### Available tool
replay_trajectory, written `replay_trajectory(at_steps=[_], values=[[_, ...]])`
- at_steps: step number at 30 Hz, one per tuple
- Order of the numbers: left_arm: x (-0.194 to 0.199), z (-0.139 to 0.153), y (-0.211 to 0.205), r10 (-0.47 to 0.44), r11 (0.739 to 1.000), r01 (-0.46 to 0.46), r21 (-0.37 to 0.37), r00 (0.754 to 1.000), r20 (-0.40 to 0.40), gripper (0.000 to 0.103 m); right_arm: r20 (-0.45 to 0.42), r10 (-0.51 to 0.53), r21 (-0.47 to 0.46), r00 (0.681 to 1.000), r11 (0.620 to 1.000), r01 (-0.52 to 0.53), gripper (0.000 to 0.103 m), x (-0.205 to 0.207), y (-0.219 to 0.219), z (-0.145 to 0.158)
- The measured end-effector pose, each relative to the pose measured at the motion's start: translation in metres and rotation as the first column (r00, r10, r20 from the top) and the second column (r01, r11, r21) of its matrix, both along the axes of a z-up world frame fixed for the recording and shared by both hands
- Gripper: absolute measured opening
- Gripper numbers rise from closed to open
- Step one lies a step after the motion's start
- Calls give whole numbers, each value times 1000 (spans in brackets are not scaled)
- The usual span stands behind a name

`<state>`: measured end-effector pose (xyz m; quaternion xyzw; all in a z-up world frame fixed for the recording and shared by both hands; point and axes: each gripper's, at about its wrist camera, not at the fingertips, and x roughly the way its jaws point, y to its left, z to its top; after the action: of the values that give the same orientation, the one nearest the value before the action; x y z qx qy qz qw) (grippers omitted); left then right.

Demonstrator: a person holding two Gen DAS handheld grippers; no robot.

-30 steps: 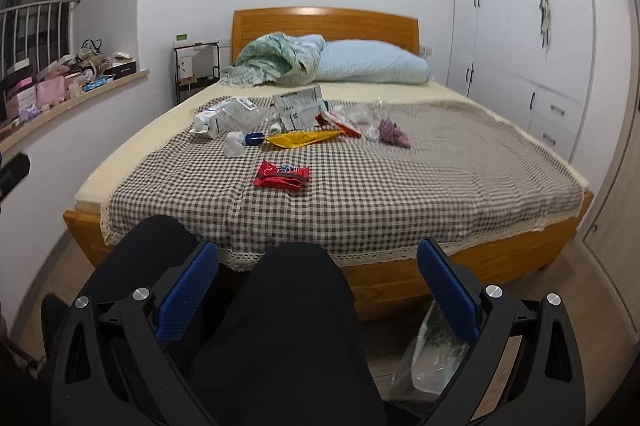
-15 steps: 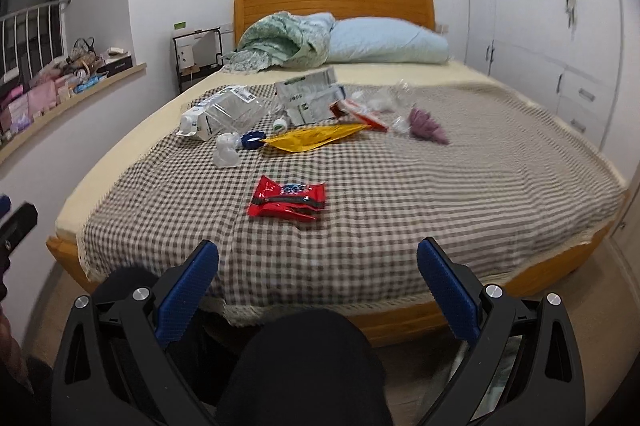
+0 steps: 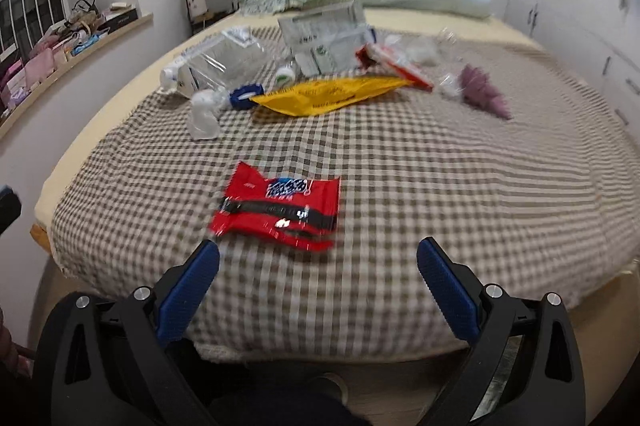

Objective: Collect trash
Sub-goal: 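Reach the right gripper to the red snack wrapper and grasp it, then carry the red wrapper to the bin while the left gripper grasps a white bag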

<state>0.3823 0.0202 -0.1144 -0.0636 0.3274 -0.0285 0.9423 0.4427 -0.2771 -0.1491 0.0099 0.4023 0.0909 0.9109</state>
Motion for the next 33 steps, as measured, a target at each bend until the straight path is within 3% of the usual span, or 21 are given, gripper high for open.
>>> replay_trajectory(at_steps=[2, 5, 10, 11, 12, 13, 17, 22, 25, 26, 28, 30, 33], values=[[17, -7, 5, -1, 1000, 0, -28, 1000, -23, 96, -22, 18, 9, 1000, 1000, -18, 95, 17, 0, -7], [42, -16, 10, 8, 1000, -8, -1, 1000, -26, 96, -73, 47, 20, 996, 999, -46, 56, 45, 2, -24], [83, -31, 18, 30, 999, -28, 30, 998, -53, 96, -125, 94, 103, 988, 991, -82, 50, 60, -3, -40], [91, -34, 18, 31, 999, -29, 31, 998, -58, 96, -129, 108, 126, 986, 988, -92, 39, 59, -4, -40], [100, -37, 17, 28, 999, -26, 34, 998, -61, 96, -128, 134, 155, 983, 981, -114, 16, 57, -3, -37], [109, -40, 15, 18, 999, -16, 38, 998, -62, 96, -124, 144, 146, 982, 981, -125, 5, 57, 1, -35], [140, -48, -2, -40, 998, 43, 50, 997, -59, 96, -48, 165, 83, 985, 983, -161, 3, 54, 12, -17], [190, -62, -26, -92, 994, 96, 44, 991, -95, 96, 127, 18, 42, 992, 999, -24, 2, 66, -16, 16], [216, -67, -37, -108, 992, 113, 52, 989, -97, 89, 157, -43, 65, 987, 997, 33, 2, 73, -38, 21], [221, -68, -38, -101, 993, 106, 47, 990, -100, 83, 158, -54, 64, 986, 997, 45, 2, 76, -42, 21], [236, -75, -37, -54, 998, 58, 25, 990, -130, 61, 150, -76, 72, 986, 995, 65, 2, 77, -52, 19], [245, -81, -33, -50, 998, 41, -54, 981, -185, 28, 149, -95, 78, 984, 993, 84, 2, 76, -60, 18], [238, -76, -29, -32, 996, 14, -90, 979, -201, 24, 156, -118, 85, 981, 991, 105, 2, 64, -71, 22]])
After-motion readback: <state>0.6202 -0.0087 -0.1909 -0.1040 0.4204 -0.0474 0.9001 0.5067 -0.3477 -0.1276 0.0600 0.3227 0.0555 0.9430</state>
